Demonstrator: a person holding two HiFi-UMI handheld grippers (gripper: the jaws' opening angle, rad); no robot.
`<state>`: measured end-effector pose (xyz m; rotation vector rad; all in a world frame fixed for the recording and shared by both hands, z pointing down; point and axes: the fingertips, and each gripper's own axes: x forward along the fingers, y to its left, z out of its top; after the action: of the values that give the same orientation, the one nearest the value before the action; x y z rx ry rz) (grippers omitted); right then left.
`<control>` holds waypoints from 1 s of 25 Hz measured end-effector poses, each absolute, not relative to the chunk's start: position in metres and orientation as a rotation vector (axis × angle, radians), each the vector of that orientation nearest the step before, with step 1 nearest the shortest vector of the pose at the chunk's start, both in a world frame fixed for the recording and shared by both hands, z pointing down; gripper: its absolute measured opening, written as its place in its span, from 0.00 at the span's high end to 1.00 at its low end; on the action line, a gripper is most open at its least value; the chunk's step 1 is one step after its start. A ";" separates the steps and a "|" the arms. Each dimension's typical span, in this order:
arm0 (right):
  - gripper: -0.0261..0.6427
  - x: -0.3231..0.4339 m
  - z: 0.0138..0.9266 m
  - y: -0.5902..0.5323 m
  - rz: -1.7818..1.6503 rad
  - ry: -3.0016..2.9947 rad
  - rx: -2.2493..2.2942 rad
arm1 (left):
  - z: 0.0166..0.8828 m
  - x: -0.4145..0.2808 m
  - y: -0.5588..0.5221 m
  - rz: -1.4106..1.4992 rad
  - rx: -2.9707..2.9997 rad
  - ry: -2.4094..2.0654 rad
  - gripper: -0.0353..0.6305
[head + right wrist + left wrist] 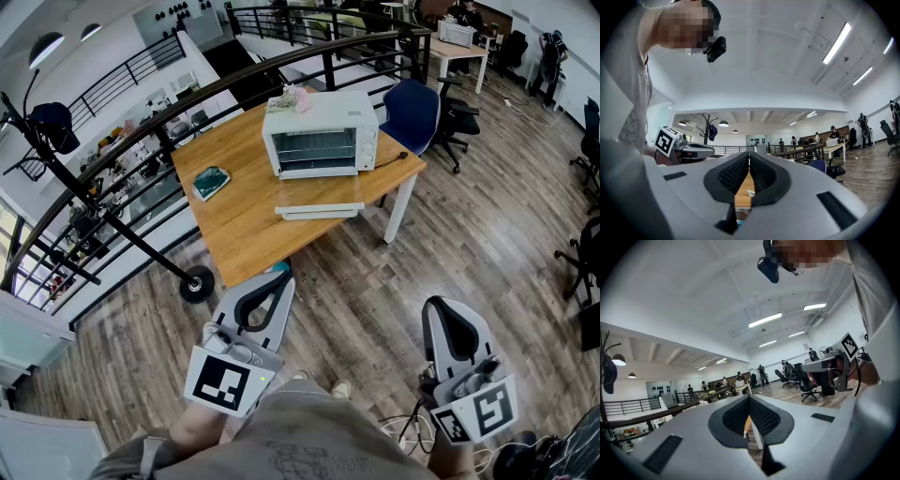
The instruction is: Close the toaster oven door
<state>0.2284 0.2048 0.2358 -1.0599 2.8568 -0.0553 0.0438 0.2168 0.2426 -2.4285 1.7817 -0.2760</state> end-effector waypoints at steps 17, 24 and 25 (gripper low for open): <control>0.70 0.220 0.233 0.204 -0.084 2.773 -1.091 | 0.234 0.003 0.229 -0.148 -2.285 1.921 0.81; 0.63 0.204 0.248 0.189 -0.126 2.827 -1.082 | 0.249 -0.015 0.223 -0.209 -2.277 1.986 0.62; 0.63 0.200 0.252 0.185 -0.133 2.844 -1.079 | 0.251 -0.018 0.221 -0.215 -2.279 1.993 0.62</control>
<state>0.2003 0.1850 0.2516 -1.0786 2.8445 -0.1329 -0.0176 0.2208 0.2510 -2.2786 1.9933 -0.2151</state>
